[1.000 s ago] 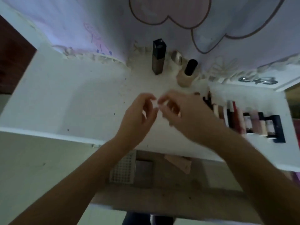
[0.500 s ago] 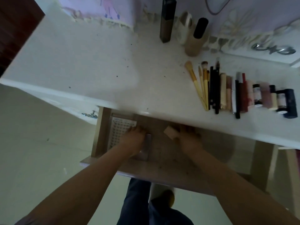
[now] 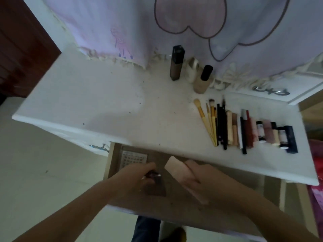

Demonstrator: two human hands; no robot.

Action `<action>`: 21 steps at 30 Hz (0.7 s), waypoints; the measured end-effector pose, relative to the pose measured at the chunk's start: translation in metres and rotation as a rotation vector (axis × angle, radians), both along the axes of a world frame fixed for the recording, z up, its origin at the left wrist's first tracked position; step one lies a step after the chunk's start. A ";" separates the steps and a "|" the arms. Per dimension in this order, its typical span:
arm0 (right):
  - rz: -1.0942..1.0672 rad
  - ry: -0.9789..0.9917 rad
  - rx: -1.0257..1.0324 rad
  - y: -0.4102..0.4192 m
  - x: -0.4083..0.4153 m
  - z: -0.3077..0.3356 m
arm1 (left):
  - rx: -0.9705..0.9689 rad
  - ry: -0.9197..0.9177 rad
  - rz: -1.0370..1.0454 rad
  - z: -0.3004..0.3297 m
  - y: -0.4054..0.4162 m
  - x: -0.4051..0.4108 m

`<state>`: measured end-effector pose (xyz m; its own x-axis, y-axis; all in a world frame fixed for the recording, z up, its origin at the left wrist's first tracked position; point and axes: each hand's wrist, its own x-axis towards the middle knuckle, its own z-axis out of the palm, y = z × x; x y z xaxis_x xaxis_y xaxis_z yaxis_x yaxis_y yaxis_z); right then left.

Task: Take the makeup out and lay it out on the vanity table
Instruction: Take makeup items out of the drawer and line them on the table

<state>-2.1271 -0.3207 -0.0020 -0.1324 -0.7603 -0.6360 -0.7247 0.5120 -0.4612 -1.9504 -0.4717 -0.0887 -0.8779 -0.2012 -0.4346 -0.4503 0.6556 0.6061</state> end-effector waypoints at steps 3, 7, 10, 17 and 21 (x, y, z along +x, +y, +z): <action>-0.191 -0.021 -0.158 -0.032 -0.034 0.047 | 0.052 0.177 0.152 0.061 -0.028 -0.014; -0.253 0.161 -0.376 -0.108 -0.079 0.058 | 0.339 0.363 0.577 0.098 -0.079 -0.054; -0.172 0.313 -0.367 -0.174 -0.099 0.036 | 0.507 0.309 0.771 0.082 -0.106 -0.091; -0.199 0.224 -0.182 -0.232 -0.137 -0.021 | 0.564 0.181 0.816 0.041 -0.123 -0.142; -0.290 0.318 -0.277 -0.224 -0.141 -0.042 | 0.528 0.183 0.859 0.030 -0.123 -0.151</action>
